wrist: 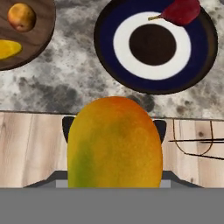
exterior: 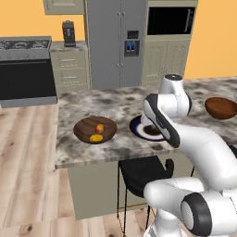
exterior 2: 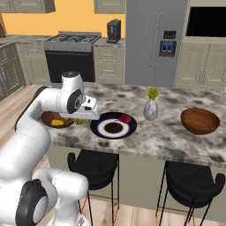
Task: Take the fruits from the plate on the dining counter and place two fruits in each bowl.
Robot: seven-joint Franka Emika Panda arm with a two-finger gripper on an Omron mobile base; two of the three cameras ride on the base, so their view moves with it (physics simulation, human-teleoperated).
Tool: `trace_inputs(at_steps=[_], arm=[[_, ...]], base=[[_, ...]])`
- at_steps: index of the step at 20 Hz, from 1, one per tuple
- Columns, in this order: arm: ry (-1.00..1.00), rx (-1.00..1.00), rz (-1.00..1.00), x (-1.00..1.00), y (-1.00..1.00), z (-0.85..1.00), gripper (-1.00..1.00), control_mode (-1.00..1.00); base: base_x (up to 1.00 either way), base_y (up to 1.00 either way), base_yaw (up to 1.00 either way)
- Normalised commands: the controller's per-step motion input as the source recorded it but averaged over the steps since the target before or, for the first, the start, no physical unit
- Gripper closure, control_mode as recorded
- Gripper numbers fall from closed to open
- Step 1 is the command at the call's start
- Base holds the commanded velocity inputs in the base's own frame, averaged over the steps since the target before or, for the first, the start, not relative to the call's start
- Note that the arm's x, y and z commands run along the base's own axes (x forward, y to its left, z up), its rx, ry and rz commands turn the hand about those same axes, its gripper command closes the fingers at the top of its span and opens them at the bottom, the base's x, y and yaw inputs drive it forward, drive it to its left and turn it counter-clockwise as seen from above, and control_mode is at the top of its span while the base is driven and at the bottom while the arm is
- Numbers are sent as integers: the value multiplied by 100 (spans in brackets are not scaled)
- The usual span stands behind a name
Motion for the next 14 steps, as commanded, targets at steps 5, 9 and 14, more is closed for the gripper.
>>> trace_inputs(at_steps=[5,9,14], arm=[[0,0,-2,-31,0,13,100,-100],[0,0,-2,-10,-4,7,100,100],[0,0,0,0,0,0,100,100]], base=[[0,0,0],[-15,-36,-4],[1,-100,-7]])
